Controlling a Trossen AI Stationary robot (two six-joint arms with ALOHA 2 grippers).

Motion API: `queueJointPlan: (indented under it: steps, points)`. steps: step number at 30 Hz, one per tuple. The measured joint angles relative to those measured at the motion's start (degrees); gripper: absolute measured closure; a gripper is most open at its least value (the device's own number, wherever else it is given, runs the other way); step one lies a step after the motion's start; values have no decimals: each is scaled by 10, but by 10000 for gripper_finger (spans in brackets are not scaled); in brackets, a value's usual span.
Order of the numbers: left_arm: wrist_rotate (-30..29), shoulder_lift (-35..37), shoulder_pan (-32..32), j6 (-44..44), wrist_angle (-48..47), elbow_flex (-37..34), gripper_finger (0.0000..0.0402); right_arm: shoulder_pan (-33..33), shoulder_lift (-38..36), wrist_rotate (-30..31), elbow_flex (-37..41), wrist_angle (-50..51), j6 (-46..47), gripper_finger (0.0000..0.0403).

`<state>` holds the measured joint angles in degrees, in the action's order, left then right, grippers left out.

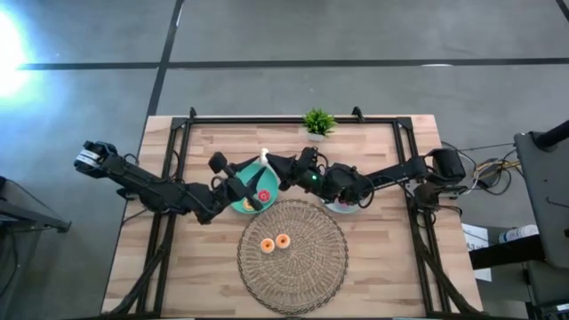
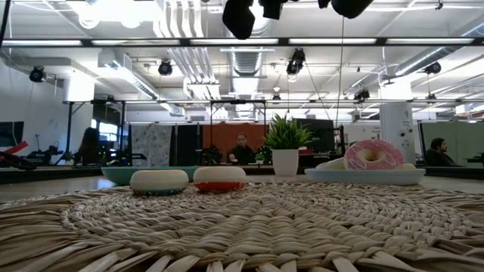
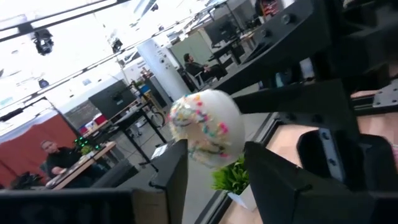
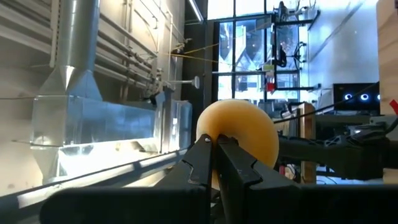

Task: Pick & Place donuts
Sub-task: Put the white doughnut on the green plate

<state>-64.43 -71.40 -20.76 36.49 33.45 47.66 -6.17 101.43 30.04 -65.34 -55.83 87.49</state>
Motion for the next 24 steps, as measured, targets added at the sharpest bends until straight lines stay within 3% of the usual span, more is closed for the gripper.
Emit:
queueJointPlan:
  steps: [13, 18, 24]
  points:
    - [-13, 1, 4, 9, -1, 0, 392, 0, 0, 1, 5, 2, 0, 394]
    - [-16, 1, 4, 9, -3, 1, 400, 0, -1, 0, 18, 0, -5, 383]
    - [-16, 1, 4, 9, -1, 0, 401, 0, -4, -2, 28, -1, -23, 341]
